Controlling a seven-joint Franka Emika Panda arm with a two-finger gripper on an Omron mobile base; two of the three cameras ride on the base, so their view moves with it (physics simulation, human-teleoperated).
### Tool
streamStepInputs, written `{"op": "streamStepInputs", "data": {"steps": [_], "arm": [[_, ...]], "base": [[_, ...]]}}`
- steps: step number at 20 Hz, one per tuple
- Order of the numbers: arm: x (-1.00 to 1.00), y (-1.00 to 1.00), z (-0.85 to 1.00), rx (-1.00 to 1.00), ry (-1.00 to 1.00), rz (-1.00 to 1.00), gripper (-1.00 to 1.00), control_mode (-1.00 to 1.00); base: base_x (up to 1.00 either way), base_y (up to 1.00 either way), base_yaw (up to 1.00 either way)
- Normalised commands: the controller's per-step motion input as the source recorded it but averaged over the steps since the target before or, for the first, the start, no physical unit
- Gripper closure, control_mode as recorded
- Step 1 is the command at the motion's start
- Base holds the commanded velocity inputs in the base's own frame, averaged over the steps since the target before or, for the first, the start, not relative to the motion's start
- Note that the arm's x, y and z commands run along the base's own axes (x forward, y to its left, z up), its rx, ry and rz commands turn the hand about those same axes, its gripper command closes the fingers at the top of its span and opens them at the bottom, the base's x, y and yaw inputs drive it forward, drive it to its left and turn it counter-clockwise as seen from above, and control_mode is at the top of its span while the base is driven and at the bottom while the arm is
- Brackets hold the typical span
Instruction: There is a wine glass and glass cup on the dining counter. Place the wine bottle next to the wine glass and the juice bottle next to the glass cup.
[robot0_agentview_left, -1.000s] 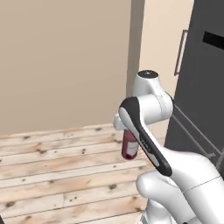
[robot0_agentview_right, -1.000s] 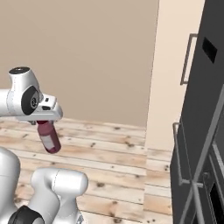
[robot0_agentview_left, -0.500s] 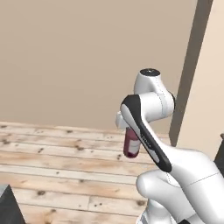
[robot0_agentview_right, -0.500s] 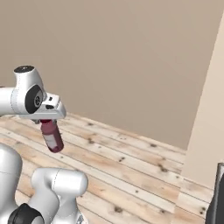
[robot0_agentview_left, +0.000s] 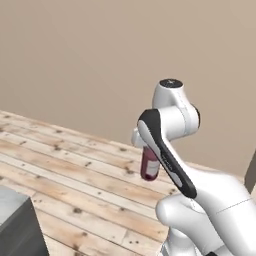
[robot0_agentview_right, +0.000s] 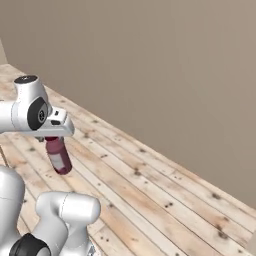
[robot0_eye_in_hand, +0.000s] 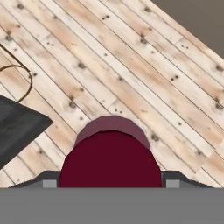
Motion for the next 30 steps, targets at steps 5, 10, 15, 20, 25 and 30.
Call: {"op": "streamStepInputs", "data": {"steps": [5, 10, 15, 20, 25, 30], "arm": [[0.0, 0.0, 0.0, 0.0, 0.0, 0.0, 1.0, 1.0], [0.0, 0.0, 0.0, 0.0, 0.0, 0.0, 1.0, 1.0], [0.0, 0.0, 0.0, 0.0, 0.0, 0.0, 1.0, 1.0], [0.0, 0.0, 0.0, 0.0, 0.0, 0.0, 1.0, 1.0], [0.0, 0.0, 0.0, 0.0, 0.0, 0.0, 1.0, 1.0], [0.0, 0.0, 0.0, 0.0, 0.0, 0.0, 1.0, 1.0]], "base": [[0.76, -0.3, 0.16], [0.77, -0.31, 0.15], [0.74, -0.23, 0.26], [0.67, -0.11, 0.44], [0.63, -0.07, 0.51], [0.63, -0.11, 0.47]]}}
